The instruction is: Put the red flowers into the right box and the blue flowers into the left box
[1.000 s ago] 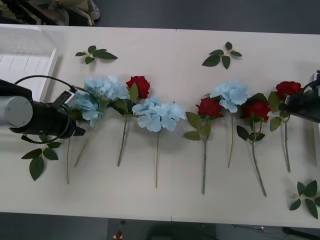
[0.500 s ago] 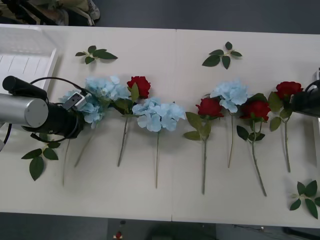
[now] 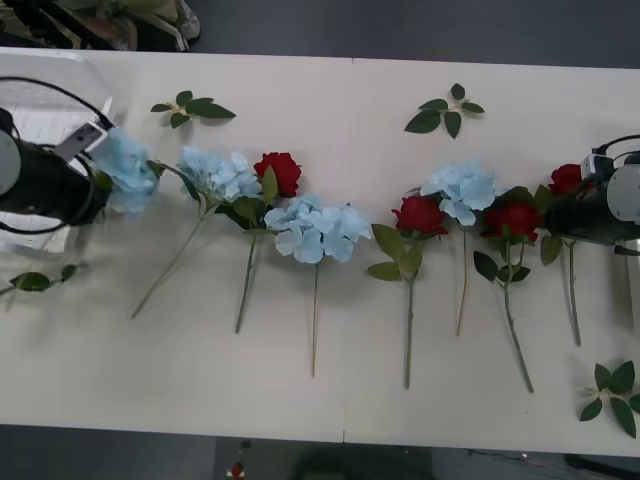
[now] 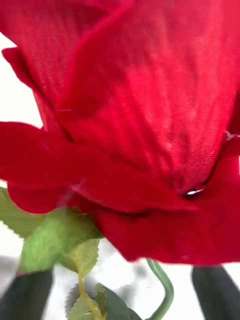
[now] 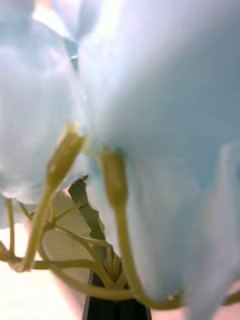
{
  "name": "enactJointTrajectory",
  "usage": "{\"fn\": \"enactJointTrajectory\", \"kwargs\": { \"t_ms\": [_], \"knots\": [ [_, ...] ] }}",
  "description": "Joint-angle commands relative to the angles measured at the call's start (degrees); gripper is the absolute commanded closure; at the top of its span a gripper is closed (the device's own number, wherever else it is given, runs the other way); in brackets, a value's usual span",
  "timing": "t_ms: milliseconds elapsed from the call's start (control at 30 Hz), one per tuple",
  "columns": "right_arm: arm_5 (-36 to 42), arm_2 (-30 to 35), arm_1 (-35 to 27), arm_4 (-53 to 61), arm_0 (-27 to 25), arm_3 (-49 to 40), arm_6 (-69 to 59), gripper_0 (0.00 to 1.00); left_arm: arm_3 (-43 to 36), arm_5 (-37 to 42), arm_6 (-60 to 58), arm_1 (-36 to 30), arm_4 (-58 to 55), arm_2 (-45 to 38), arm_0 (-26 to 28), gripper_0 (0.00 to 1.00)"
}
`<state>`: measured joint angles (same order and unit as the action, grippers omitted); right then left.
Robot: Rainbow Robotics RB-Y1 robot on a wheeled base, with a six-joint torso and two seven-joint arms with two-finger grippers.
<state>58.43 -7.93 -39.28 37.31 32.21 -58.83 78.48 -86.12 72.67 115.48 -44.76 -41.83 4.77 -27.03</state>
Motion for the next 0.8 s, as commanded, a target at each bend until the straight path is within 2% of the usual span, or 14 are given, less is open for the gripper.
{"fn": "enactJointTrajectory", "kwargs": {
  "t_ms": [33,167,300,500,633,733,800],
  "knots": [
    [-0.2,0.8,0.2,0.1,1.5,0.1,-0.1,0.98,-11.7,9.4,-1.9,-3.7,8.3,-5.4,-1.9,1.0],
    [-0.2,0.9,0.1,0.3,1.5,0.2,-0.2,1.0,-17.1,16.0,-1.3,-4.2,21.0,-7.4,-1.9,1.0],
    [-0.2,1.4,0.1,0.3,1.6,0.2,-0.3,1.0,-13.8,15.1,-0.5,-4.7,29.7,-7.8,-1.9,1.0],
    [1.2,3.1,-0.3,0.4,2.3,0.2,0.3,1.0,0.0,-1.0,-0.1,-5.0,36.6,-7.8,-1.9,1.0],
    [8.0,6.8,-1.8,1.4,4.7,-0.5,1.4,1.0,14.1,-17.9,-0.3,-5.2,36.6,-7.8,-2.5,1.0],
    [13.2,8.0,-4.0,1.5,5.2,-4.6,4.3,1.0,21.3,-25.7,-0.3,-5.1,36.1,-7.3,-3.0,0.99],
    [16.3,8.5,-5.7,1.5,5.1,-7.6,6.7,1.0,23.7,-27.8,-0.3,-5.1,34.8,-6.7,-3.1,0.95]
  ]
}}
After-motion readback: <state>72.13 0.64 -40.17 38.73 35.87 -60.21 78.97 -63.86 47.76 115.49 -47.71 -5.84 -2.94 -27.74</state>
